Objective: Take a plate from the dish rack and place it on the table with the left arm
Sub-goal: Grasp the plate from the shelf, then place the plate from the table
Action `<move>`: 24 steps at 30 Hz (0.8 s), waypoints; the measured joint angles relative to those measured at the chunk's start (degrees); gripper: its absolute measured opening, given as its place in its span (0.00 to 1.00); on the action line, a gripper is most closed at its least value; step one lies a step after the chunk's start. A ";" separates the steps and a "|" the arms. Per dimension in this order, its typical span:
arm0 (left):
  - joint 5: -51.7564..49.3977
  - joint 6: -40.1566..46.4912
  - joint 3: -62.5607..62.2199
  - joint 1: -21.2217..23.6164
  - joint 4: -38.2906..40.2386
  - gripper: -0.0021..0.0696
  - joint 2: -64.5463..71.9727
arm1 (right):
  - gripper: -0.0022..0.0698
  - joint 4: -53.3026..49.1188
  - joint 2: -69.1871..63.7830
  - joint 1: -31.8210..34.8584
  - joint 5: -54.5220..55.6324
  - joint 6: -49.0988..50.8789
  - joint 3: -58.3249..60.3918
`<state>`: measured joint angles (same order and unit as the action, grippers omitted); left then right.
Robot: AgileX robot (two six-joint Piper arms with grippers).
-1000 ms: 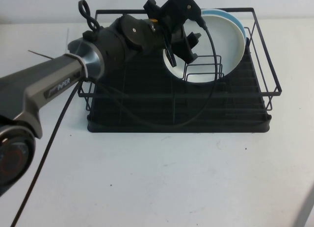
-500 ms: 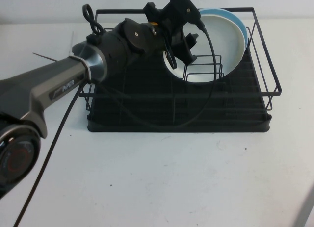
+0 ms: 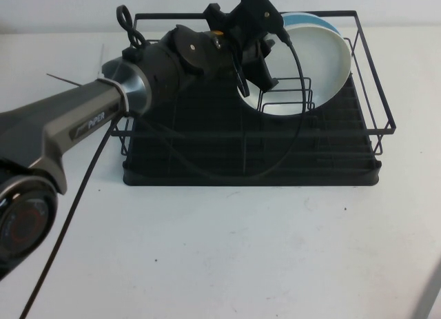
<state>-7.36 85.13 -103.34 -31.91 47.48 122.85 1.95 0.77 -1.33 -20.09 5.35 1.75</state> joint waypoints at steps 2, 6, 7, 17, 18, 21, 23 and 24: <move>-0.42 0.00 -0.48 0.00 0.00 0.12 0.00 | 0.00 0.00 0.00 0.00 0.00 0.00 0.00; -1.87 0.24 -1.39 -0.09 -0.12 0.11 -0.64 | 0.00 0.00 0.00 0.00 0.00 0.00 0.00; -1.96 0.24 -1.62 -0.09 -0.12 0.11 -1.06 | 0.00 0.00 0.00 0.00 0.00 0.00 0.00; -2.12 0.24 -2.20 -0.13 -0.12 0.09 -11.38 | 0.00 0.00 0.00 0.00 0.00 0.00 0.00; -2.27 0.24 -2.20 -0.13 -0.12 0.09 -12.62 | 0.00 0.00 0.00 0.00 0.00 0.00 0.00; -5.13 0.24 -2.33 -0.13 -0.12 0.09 -15.80 | 0.00 0.00 0.00 0.00 0.00 0.00 0.00; -8.86 0.13 -2.33 -0.13 -0.55 0.09 -18.01 | 0.00 0.00 0.00 0.00 0.00 0.00 0.00; -11.53 -0.18 -2.33 -0.13 -0.97 0.09 -19.11 | 0.00 0.00 0.00 0.00 0.00 0.00 0.00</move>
<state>-18.89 84.94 -105.67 -32.04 46.52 103.73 1.95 0.77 -1.33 -20.09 5.35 1.75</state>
